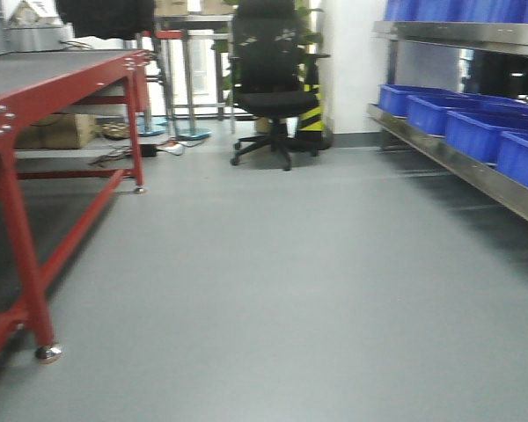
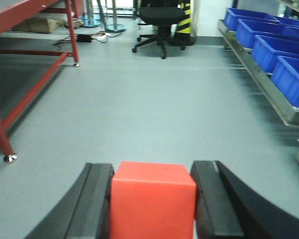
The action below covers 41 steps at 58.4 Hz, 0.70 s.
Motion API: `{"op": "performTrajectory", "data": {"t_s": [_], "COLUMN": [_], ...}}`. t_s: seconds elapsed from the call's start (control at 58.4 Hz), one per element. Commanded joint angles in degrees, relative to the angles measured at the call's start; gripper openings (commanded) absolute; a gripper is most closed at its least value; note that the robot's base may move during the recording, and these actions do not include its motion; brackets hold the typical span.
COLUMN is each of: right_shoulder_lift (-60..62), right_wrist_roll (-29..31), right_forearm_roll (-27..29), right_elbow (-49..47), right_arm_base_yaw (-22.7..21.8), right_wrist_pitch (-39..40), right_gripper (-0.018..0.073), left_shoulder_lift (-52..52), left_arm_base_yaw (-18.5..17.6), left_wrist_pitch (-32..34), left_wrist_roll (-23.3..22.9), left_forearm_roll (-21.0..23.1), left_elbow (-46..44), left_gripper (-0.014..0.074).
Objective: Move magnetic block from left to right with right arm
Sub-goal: 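Drive the base away from the table holding the cube in the right gripper, then drive the base across the room toward the black office chair, cube held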
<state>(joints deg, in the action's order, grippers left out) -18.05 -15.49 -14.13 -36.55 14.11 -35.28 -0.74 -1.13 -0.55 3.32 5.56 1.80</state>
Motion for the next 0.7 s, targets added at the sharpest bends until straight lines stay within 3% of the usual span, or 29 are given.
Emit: {"op": "performTrajectory", "data": {"t_s": [0.0, 0.686], "right_shoulder_lift": [-0.57, -0.58], "right_wrist_roll": [0.43, 0.43], "right_forearm_roll": [-0.79, -0.79], "right_elbow": [-1.50, -1.50], "right_arm_base_yaw": [-0.16, -0.16], "right_wrist_pitch": [4.83, 4.82], "right_gripper": [0.0134, 0.0134], "left_shoulder_lift": [-0.76, -0.65], "left_arm_base_yaw": [-0.24, -0.24], "left_wrist_pitch": [5.07, 5.07], "left_wrist_roll": [-0.34, -0.34], "left_forearm_roll": [0.27, 0.27], "left_elbow": [0.62, 0.62], "left_gripper": [-0.0126, -0.0126]}}
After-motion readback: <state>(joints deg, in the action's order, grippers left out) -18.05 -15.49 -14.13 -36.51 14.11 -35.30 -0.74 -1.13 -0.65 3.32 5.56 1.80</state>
